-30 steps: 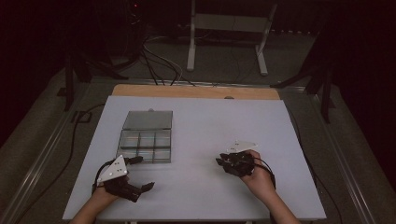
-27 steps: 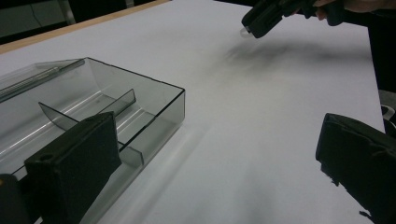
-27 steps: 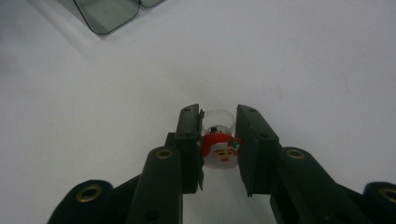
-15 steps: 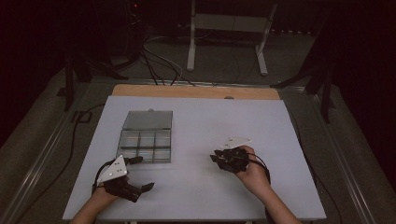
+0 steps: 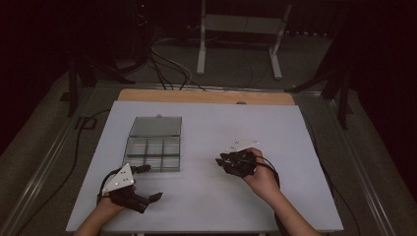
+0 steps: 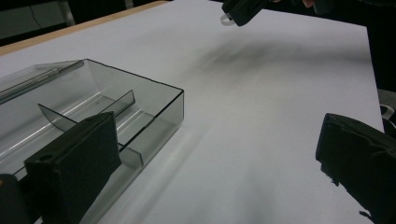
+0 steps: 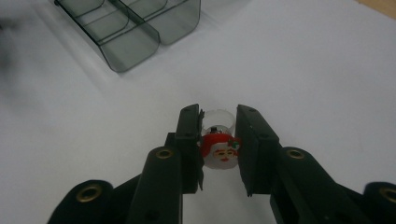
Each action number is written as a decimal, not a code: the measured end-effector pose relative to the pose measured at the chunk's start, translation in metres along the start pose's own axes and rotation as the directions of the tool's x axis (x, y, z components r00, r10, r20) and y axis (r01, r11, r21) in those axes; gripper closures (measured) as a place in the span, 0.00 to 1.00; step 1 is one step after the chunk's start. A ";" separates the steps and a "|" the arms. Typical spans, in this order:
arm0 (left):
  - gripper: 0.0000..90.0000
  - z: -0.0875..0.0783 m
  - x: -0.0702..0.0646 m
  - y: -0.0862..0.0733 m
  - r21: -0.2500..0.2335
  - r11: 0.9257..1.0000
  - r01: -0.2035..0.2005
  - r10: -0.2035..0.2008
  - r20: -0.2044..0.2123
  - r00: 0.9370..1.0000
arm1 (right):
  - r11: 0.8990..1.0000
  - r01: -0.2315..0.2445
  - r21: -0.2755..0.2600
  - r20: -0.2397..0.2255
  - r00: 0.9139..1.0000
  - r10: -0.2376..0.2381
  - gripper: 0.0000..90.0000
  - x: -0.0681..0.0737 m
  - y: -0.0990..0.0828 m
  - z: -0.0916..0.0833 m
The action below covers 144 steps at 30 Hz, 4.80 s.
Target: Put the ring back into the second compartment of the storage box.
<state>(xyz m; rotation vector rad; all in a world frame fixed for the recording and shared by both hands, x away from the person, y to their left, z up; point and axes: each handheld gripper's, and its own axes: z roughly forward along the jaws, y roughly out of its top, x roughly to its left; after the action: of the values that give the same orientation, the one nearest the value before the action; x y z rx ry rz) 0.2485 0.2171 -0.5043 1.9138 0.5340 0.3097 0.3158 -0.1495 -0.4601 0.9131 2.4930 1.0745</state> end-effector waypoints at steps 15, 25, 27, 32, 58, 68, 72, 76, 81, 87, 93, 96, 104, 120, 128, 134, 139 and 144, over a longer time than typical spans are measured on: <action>0.01 0.000 0.000 0.000 0.002 1.000 -0.004 0.004 0.002 1.000 | 0.999 0.035 -0.018 -0.019 0.999 -0.035 0.79 0.006 0.024 0.008; 0.01 0.000 0.000 0.000 0.002 1.000 -0.004 0.004 0.002 1.000 | 0.998 0.053 -0.033 -0.032 0.998 -0.054 0.79 0.010 0.040 0.015; 0.01 0.000 0.000 0.000 0.000 1.000 -0.004 0.004 0.001 1.000 | 0.998 0.056 -0.037 -0.034 0.998 -0.058 0.79 0.011 0.044 0.016; 0.01 0.000 0.000 0.000 0.001 1.000 -0.002 0.002 0.001 1.000 | 0.997 0.068 -0.047 -0.040 0.997 -0.070 0.79 0.014 0.054 0.018; 0.01 0.000 0.000 0.000 0.001 1.000 -0.001 0.001 0.001 1.000 | 0.994 0.101 -0.052 -0.058 0.993 -0.104 0.79 0.018 0.091 0.039; 0.01 0.000 0.000 0.000 -0.001 1.000 0.002 -0.002 0.004 1.000 | 0.992 0.114 -0.049 -0.072 0.990 -0.117 0.79 0.023 0.106 0.052; 0.01 -0.001 0.000 0.000 -0.005 1.000 0.005 -0.005 0.003 1.000 | 0.993 0.117 -0.037 -0.085 0.989 -0.119 0.79 0.024 0.111 0.062; 0.01 -0.001 0.001 0.000 -0.005 1.000 0.003 -0.003 0.004 1.000 | 0.992 0.119 -0.030 -0.097 0.988 -0.122 0.79 0.027 0.114 0.071; 0.01 -0.001 0.001 -0.001 -0.004 1.000 0.003 -0.003 0.002 1.000 | 0.992 0.121 -0.031 -0.112 0.986 -0.124 0.79 0.032 0.120 0.079; 0.01 -0.001 0.000 0.000 -0.004 1.000 0.002 -0.002 0.005 1.000 | 0.992 0.123 -0.027 -0.133 0.983 -0.126 0.79 0.039 0.126 0.089; 0.01 -0.001 0.001 -0.001 -0.004 1.000 0.003 -0.003 0.005 1.000 | 0.992 0.122 -0.031 -0.155 0.980 -0.125 0.79 0.047 0.133 0.099; 0.01 -0.001 0.001 -0.001 -0.003 1.000 0.003 -0.003 0.006 1.000 | 0.992 0.120 -0.030 -0.165 0.979 -0.124 0.79 0.050 0.136 0.104; 0.01 -0.001 0.001 -0.001 -0.004 1.000 0.002 -0.002 0.006 1.000 | 0.993 0.118 -0.026 -0.187 0.975 -0.120 0.79 0.061 0.141 0.119; 0.01 -0.001 0.001 -0.001 -0.004 1.000 0.000 0.000 0.004 1.000 | 0.999 0.053 0.010 -0.207 0.977 -0.050 0.79 0.062 0.143 0.149; 0.01 -0.001 0.001 -0.001 -0.005 1.000 0.003 -0.003 0.006 1.000 | 0.999 0.013 0.035 -0.215 0.977 -0.005 0.79 0.061 0.141 0.161; 0.01 -0.001 0.001 -0.001 -0.004 1.000 0.002 -0.002 0.004 1.000 | 0.999 0.010 0.046 -0.220 0.976 0.000 0.78 0.061 0.137 0.168; 0.01 0.000 0.001 -0.001 -0.002 1.000 0.003 -0.003 0.007 1.000 | 0.998 -0.026 0.056 -0.235 0.971 0.038 0.78 0.060 0.133 0.174; 0.01 -0.001 0.001 -0.001 -0.002 1.000 0.003 -0.003 0.007 1.000 | 0.997 -0.046 0.062 -0.248 0.967 0.060 0.78 0.059 0.132 0.177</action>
<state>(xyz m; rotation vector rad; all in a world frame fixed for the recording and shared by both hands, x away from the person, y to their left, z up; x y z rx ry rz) 0.2485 0.2181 -0.5048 1.9112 0.5314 0.3019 0.4124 0.0558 -0.4853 0.9153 2.7283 1.2113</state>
